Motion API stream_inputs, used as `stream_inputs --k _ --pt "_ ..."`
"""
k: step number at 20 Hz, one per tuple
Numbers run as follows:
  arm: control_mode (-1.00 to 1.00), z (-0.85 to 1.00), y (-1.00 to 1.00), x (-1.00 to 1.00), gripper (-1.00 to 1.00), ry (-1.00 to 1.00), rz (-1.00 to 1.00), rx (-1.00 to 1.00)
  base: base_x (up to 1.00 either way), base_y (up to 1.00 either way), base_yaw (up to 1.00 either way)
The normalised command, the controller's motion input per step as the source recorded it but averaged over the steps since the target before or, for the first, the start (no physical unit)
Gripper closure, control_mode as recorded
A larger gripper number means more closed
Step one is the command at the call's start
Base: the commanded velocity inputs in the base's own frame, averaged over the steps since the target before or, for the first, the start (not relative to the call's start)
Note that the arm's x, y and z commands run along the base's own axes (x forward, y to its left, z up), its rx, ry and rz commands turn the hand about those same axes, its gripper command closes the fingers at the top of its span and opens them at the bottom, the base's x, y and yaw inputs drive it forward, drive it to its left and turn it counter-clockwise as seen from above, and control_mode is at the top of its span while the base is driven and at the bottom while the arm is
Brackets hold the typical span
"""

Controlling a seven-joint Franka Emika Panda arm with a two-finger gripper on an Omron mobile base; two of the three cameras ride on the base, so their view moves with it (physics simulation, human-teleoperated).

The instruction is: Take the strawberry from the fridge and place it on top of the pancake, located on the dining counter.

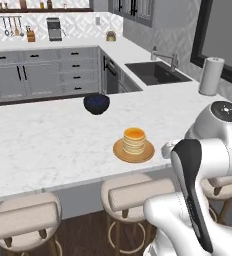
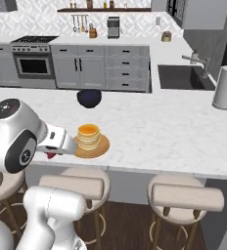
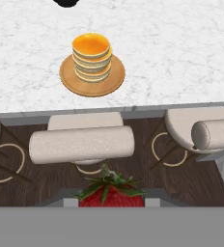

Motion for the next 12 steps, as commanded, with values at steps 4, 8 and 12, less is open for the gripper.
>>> stream_inputs --k 4,8,12 --pt "1.00 0.00 0.00 0.00 1.00 0.00 0.00 0.00 0.44 0.00 0.00" --pt "1.00 0.00 0.00 0.00 1.00 0.00 0.00 0.00 0.69 0.11 0.00" --pt "1.00 0.00 0.00 0.00 1.00 0.00 0.00 0.00 0.46 0.01 0.02"
